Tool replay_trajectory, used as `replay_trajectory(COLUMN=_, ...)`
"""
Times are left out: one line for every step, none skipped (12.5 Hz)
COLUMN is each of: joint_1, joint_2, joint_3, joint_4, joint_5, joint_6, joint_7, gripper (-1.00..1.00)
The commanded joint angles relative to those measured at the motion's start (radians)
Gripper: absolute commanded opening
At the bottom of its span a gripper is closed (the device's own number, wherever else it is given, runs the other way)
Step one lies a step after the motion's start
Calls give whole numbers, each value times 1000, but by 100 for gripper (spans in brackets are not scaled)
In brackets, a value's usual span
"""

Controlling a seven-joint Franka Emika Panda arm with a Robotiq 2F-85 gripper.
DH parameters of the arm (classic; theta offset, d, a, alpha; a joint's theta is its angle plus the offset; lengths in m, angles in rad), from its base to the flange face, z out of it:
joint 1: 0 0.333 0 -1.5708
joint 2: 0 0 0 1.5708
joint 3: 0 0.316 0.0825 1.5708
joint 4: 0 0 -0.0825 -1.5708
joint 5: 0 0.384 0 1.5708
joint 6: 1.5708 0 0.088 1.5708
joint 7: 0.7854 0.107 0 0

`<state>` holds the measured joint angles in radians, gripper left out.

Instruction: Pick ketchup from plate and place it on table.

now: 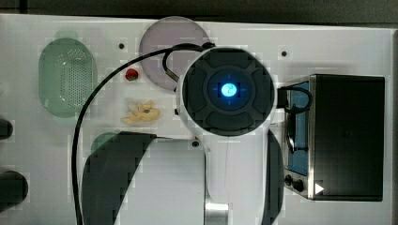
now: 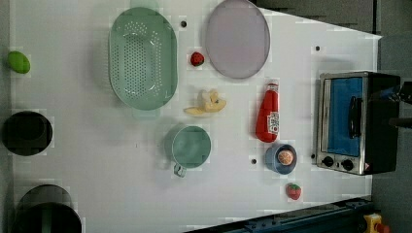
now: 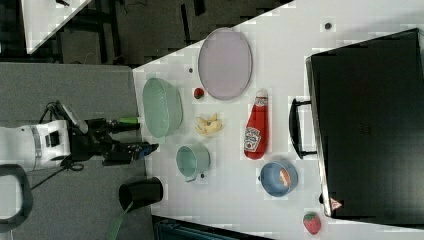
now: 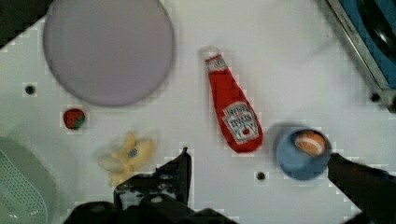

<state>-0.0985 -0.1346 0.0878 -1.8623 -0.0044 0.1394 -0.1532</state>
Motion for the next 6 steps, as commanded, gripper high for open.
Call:
replay_trajectory(joint_1=-9, joint_2=-1, joint_3=-14, joint_4=74, joint_5=5, joint_6=-110, joint_7=49, gripper=100)
replay_trajectory(joint_1=-9, joint_2=-1, joint_3=-14, joint_4=77, joint_5=5, joint_6=-129, joint_7=49, gripper=100)
replay_trajectory(joint_1=-9, joint_2=0, joint_3=-14, joint_4=76, joint_5=5, joint_6=-133, joint_7=49, gripper=100)
replay_trajectory(joint_1=-9, joint_2=2, joint_3=-14, joint_4=76, joint_5=5, joint_6=-128, joint_7=49, gripper=100)
replay_trajectory(joint_1=-9, joint_2=2, joint_3=-14, joint_4=75, joint_5=5, joint_6=-127, joint_7=49, gripper=100)
replay_trajectory(joint_1=-9, joint_2=2, joint_3=-14, joint_4=73, joint_5=5, joint_6=-127, joint_7=48, gripper=100)
